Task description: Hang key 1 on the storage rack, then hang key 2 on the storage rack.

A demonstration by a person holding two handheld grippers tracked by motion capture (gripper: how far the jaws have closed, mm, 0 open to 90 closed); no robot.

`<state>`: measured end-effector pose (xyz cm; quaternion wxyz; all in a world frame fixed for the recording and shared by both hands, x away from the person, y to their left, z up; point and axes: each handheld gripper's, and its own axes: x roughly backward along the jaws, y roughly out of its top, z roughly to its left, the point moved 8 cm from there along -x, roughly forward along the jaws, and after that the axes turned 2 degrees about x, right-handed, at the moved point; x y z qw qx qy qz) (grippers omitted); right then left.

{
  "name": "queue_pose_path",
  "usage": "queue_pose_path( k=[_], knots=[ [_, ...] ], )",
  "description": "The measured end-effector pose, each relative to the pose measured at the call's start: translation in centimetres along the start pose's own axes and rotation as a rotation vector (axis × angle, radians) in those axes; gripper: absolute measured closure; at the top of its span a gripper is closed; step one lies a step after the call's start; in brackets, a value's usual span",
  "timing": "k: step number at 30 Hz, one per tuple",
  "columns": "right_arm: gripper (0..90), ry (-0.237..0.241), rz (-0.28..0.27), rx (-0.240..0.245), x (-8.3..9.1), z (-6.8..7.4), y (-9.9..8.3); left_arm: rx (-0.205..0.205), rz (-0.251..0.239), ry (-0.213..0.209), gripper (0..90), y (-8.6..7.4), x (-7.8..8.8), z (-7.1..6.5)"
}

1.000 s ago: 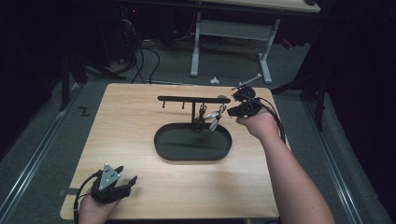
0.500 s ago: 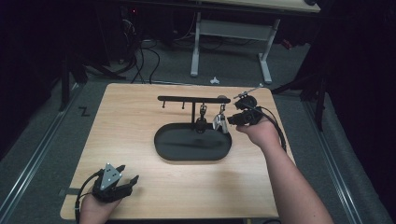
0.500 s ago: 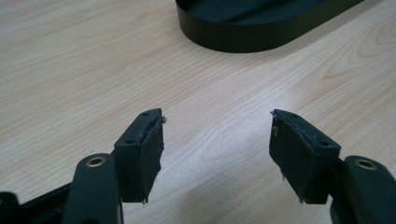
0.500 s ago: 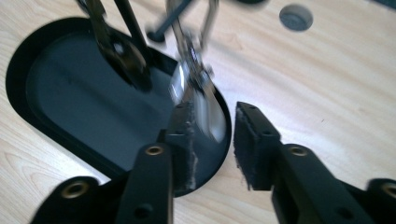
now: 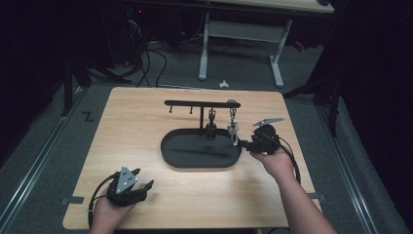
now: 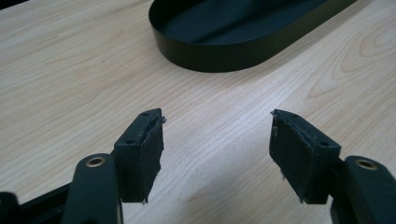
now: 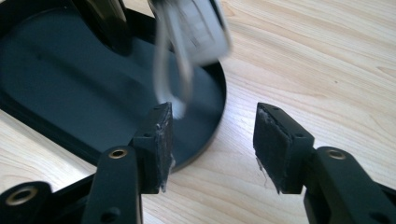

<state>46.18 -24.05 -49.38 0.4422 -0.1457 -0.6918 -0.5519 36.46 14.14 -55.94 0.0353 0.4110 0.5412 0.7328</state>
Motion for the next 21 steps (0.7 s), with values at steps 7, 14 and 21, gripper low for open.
queue_pose_path(
  k=[7, 14, 21],
  knots=[
    [43.6, -0.034, -0.124, -0.011, 0.4, -0.2, -3.3, -0.008, 0.0, -0.019, 35.7, 0.5, -0.8, -0.4],
    [40.1, -0.036, -0.238, -0.044, 1.0, -0.8, -6.5, -0.009, 0.004, -0.014, 35.5, 0.7, -1.1, -0.5],
    [37.3, -0.089, -0.342, -0.022, 2.0, -1.1, -9.2, 0.042, -0.009, 0.0, 35.2, 0.4, -0.6, 0.2]
  ],
)
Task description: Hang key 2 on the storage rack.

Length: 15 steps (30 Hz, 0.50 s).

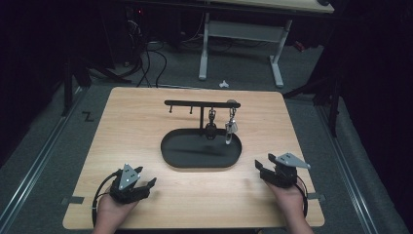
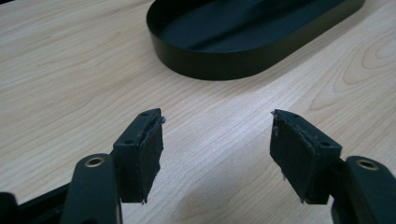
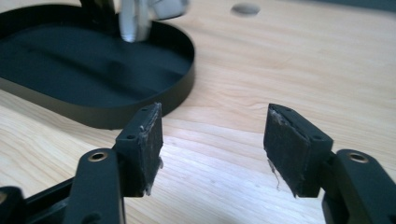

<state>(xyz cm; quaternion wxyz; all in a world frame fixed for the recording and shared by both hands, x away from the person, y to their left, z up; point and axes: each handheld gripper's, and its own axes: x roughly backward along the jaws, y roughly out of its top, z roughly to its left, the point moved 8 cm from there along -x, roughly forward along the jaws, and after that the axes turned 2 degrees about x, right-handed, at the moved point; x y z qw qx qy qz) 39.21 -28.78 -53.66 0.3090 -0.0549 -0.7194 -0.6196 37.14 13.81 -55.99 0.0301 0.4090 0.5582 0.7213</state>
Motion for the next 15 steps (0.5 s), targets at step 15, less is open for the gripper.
queue_pose_path(
  k=[15],
  knots=[
    [36.0, -0.036, -0.034, -0.004, 0.0, -0.6, -1.3, 0.06, -0.027, 0.054, 34.0, 0.0, 1.4, 1.2]
  ],
)
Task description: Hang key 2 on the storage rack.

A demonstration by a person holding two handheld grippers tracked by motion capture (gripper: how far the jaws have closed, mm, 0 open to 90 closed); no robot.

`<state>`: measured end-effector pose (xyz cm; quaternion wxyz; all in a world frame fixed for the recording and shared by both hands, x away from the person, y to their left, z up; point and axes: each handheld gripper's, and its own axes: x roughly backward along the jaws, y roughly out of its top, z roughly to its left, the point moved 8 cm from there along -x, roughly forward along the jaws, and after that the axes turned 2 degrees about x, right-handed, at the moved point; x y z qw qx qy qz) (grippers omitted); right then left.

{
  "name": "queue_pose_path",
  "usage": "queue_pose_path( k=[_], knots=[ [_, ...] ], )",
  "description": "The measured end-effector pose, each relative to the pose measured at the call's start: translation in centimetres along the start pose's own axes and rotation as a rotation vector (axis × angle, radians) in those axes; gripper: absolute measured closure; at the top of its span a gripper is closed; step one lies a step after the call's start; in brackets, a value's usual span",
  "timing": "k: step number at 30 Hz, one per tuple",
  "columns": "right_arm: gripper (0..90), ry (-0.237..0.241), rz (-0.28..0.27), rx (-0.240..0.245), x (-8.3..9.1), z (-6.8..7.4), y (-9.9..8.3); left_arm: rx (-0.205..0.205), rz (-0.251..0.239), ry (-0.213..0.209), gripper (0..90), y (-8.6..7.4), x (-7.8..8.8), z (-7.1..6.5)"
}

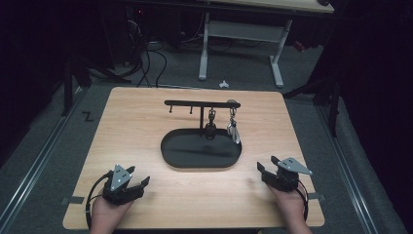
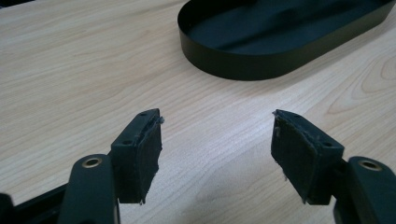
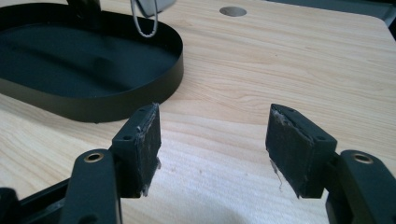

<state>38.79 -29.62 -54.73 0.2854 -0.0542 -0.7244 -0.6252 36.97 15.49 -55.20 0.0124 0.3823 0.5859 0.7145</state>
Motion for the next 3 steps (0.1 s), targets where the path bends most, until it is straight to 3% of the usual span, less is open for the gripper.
queue_pose_path(
  k=[3],
  knots=[
    [35.6, -0.007, -0.003, -0.009, 0.69, 0.02, -0.16, 0.006, -0.009, -0.007, 34.0, 0.22, -0.01, 0.02]
  ],
)
